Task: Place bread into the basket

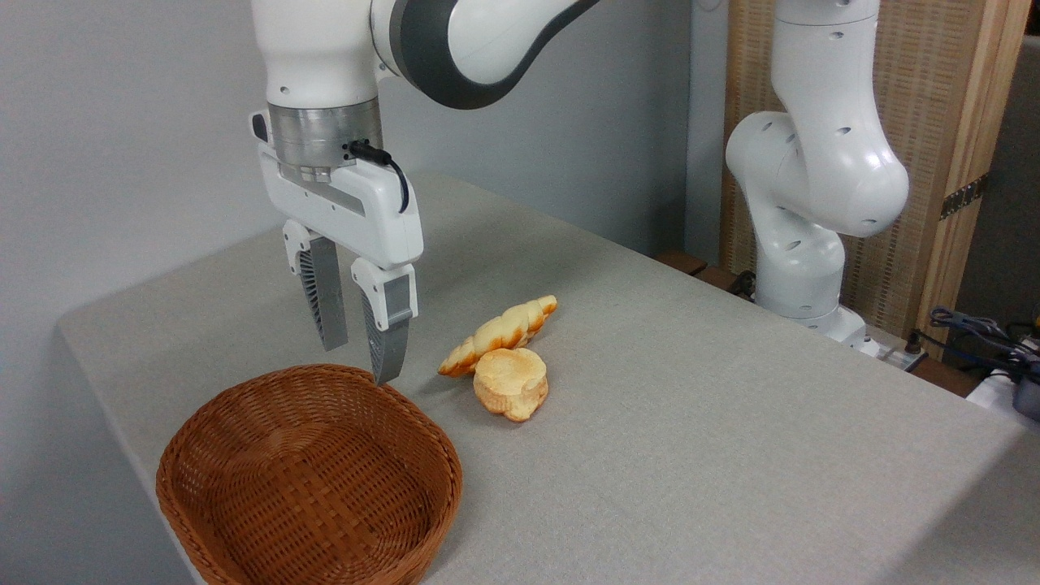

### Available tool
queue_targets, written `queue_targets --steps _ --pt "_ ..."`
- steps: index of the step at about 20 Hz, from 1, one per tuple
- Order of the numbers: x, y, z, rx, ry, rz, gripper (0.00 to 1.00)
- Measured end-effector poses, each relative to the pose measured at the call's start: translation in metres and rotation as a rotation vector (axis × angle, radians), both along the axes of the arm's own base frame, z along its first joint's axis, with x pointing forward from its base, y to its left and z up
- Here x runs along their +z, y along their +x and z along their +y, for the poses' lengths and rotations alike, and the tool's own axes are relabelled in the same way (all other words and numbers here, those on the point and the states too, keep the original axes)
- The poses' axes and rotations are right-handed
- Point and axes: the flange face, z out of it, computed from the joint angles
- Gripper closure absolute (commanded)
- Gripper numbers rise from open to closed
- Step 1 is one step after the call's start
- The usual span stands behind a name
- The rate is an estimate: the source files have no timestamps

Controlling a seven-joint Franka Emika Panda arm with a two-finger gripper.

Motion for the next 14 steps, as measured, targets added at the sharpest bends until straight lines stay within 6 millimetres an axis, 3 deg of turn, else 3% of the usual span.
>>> queue_targets --steps 14 --pt "0.005 0.001 0.01 0.017 -0.002 -0.008 0.0"
